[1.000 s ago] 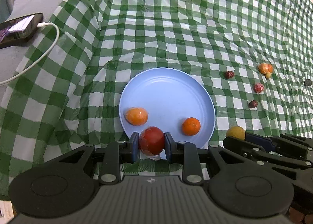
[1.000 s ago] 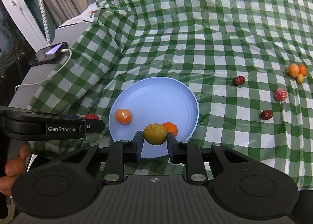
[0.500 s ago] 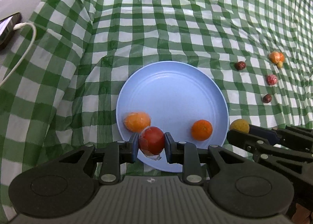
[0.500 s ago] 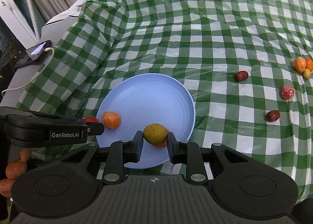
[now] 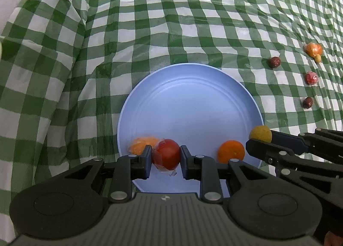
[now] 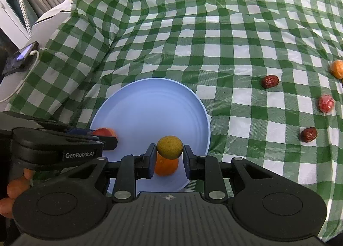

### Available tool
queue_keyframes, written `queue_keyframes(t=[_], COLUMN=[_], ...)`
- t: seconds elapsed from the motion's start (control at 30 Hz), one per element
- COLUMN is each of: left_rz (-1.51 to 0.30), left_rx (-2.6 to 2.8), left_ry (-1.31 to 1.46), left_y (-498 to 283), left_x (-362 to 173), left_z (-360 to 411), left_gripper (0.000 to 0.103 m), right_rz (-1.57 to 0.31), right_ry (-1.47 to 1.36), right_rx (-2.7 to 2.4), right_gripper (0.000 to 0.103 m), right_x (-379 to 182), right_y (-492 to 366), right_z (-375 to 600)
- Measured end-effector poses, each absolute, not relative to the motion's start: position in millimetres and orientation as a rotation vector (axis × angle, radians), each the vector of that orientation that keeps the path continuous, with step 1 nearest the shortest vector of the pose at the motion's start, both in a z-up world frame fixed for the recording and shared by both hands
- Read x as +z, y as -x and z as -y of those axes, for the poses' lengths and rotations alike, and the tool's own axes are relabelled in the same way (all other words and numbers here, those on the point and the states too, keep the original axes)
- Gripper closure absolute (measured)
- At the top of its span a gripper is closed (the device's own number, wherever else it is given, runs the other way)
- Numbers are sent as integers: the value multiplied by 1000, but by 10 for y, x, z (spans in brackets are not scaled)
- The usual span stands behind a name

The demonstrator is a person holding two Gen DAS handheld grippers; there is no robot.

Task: Organize fruits
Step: 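Carry the tomato and yellow fruit over the plate and open both tools, then withdraw both tools from the plate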

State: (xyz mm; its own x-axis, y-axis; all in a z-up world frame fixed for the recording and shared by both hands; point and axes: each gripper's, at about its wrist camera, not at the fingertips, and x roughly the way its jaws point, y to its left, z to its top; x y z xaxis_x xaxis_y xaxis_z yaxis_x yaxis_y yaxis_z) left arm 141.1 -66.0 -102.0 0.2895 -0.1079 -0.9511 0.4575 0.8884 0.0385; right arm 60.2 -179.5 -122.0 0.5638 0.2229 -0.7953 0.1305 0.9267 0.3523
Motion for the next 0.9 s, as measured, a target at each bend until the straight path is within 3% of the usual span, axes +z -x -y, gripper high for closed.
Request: queue_keyframes(t=[0.3, 0.37, 0.43, 0.5, 0.53, 0.57, 0.67, 0.9], left_rz=[-1210, -1198, -1177, -1143, -1131, -1126, -1129, -1115], left_rx=[-396, -390, -384, -325, -309, -304, -309, -305], left_ry=[-353, -356, -362, -404, -422, -427, -409, -401], left_y=[-1470, -1465, -1456, -1450, -1450, -1451, -1432, -1251], left_x=[-1014, -997, -964, -931, -913, -895, -824, -644], left_z=[742, 739, 734, 728, 714, 698, 648, 589], left_gripper=[72, 68, 31, 14, 9, 8, 6, 6], right_rz=[-982, -977, -970, -968, -971, -977, -973, -940], right_ry=[-396, -399, -415, -431, -442, -456, -469, -431], right_rx=[65, 81, 101, 93, 90, 82, 67, 66], right_gripper=[75, 75, 75, 70, 63, 54, 42, 28], right_x=[-1284, -1279, -1274, -1269, -1271, -1270, -1234, -1034], right_y=[-667, -687, -702, -699, -695, -685, -620, -382], right_z=[1803, 1797, 1790, 1805, 1821, 1838, 1853, 1791])
